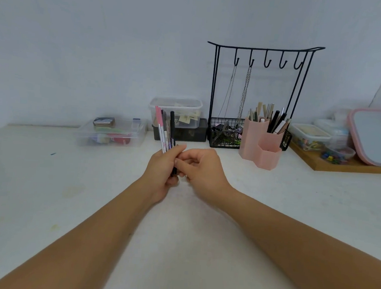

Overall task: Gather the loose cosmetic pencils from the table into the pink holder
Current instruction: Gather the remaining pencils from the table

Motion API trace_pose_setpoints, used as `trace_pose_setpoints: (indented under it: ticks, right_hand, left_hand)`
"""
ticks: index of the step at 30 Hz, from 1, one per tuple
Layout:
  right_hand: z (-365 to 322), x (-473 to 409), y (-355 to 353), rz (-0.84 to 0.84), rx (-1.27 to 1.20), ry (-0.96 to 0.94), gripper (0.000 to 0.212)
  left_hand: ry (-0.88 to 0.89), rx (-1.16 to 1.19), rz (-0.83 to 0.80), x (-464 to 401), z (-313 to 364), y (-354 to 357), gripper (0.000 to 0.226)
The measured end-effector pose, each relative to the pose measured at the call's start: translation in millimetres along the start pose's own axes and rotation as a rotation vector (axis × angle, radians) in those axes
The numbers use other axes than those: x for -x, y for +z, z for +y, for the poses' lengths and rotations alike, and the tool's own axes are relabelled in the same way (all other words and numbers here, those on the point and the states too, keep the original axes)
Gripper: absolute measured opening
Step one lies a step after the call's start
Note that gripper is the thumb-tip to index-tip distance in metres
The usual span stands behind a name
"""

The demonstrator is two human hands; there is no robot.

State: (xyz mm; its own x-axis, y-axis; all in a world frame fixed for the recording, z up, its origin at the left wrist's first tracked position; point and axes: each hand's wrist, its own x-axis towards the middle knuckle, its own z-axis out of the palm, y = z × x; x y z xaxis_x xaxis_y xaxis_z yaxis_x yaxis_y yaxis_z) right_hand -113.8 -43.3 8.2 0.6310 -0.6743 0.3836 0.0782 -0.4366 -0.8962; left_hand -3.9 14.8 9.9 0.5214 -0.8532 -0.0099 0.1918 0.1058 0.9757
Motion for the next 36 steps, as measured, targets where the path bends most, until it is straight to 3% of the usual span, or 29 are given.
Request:
trace_pose_setpoints:
  ticks: [3,5,7,9,11,19,26,29,33,36]
  right_hand:
    - [2,0,0,-0.003,0.061,-0.017,0.012]
    - [3,-4,-3,0.08,0.139,-0.047,0.013]
    - [7,-6,-8,0.137,0.41,-0.069,0.007]
    - [12,-5,-12,0.058,0.731,-0.059,0.017]
    - [15,-5,-11,-0.003,0.874,-0.026,0.025]
    - [8,-6,-13,0.003,0.937,0.039,0.013]
    - [1,-8,-13,-0.017,1.135,-0.025,0.035]
    - [3,-10,-16,0.1,0.967,0.027,0.036]
    - [-2,-13,-22,0.347,0.319,0.043,0.027]
    - [-6,-10,-18,0.276,-0.094,0.133,0.017]
  left_hand:
    - [0.054,-0.071,0.074,-1,-2,1,0.019]
    - [0.08,-0.058,0.136,-3,0,-3,0.019]
    - [0.073,-0.033,0.193,-6,3,-9,0.024]
    - [0.049,-0.01,0.229,-9,5,-14,0.025]
    - [0.031,-0.009,0.228,-10,5,-15,0.027]
    - [-0.019,-0.068,0.178,-7,7,-13,0.04]
    - [-0.022,-0.115,0.154,-5,7,-9,0.04]
    - [-0.009,-0.113,0.143,-3,5,-6,0.039]
    - [-0.02,0.038,0.088,2,5,3,0.036]
    - [0.01,0.108,0.074,5,5,9,0.05]
